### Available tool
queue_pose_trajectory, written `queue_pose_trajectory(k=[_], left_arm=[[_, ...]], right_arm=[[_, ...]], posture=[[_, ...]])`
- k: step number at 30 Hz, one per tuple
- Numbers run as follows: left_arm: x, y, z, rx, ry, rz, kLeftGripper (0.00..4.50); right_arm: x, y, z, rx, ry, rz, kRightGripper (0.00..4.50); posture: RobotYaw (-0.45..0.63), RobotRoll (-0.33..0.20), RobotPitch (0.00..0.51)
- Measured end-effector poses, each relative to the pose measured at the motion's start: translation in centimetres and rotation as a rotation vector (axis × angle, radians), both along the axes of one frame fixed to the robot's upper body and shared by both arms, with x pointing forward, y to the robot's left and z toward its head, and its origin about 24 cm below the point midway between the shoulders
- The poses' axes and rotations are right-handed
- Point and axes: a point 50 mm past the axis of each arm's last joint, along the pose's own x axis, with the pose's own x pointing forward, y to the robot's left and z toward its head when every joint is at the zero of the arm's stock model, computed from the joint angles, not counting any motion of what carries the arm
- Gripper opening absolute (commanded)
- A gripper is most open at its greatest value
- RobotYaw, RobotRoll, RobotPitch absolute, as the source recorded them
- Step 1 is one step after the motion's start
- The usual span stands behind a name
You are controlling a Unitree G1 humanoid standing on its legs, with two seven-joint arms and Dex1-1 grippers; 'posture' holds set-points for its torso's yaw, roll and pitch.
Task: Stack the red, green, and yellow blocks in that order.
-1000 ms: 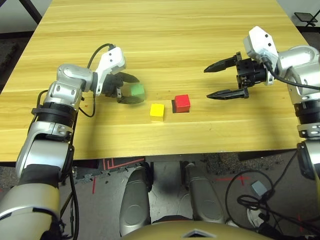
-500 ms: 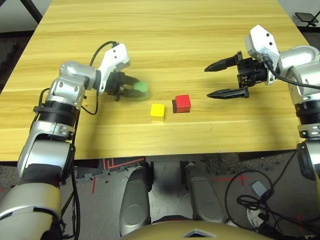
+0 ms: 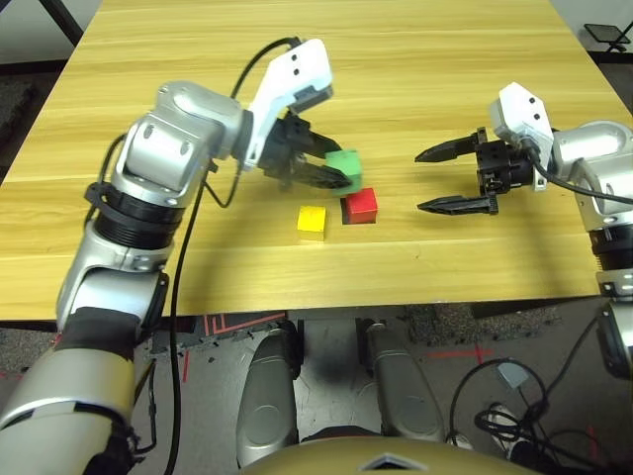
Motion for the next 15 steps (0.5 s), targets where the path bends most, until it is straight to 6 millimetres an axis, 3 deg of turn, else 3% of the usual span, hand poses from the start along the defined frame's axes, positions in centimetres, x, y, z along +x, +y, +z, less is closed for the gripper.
queue_pose_trajectory(k=[8, 15], left_arm=[[0.3, -1.7, -0.9, -0.016, 0.002, -0.010, 2.04], [1.3, -1.5, -2.0, 0.005, 0.009, 0.026, 2.04]], right_arm=[[-0.8, 0.0, -0.1, 0.026, -0.019, -0.014, 4.50], [-1.1, -0.3, 0.2, 0.031, -0.021, -0.036, 4.50]], posture=[[0.04, 0.033, 0.228], [0.03, 0.035, 0.230]])
